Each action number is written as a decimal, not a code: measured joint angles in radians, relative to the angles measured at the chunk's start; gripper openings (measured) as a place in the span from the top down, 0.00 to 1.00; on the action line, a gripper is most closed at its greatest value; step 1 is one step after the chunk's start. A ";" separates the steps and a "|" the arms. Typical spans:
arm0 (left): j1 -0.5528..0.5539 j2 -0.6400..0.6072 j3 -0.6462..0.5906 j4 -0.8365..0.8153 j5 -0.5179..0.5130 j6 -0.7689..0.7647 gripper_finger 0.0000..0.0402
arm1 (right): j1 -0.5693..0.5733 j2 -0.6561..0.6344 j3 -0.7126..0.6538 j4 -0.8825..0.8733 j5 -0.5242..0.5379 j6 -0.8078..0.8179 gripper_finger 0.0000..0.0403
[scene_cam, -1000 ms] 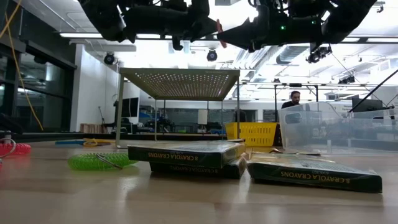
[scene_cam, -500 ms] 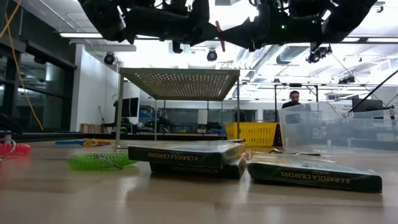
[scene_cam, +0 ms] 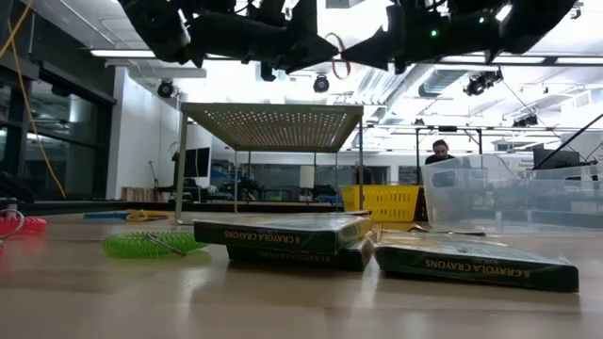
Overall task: Pick & Place Office Desk Supplies
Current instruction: Put the orange rubber band into the black bin, then put the blue rubber band into the black bin
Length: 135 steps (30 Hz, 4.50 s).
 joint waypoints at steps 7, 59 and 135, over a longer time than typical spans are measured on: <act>0.000 0.000 0.000 -0.008 -0.001 0.000 0.80 | 0.058 -0.109 0.000 -0.122 0.199 -0.004 1.00; 0.000 0.000 0.000 -0.008 0.000 -0.001 0.80 | -0.525 -0.117 0.000 -0.942 -0.090 0.506 1.00; -0.006 -0.683 0.000 -1.474 -0.027 -0.316 0.80 | -0.523 -0.117 0.000 -0.906 -0.164 0.468 0.85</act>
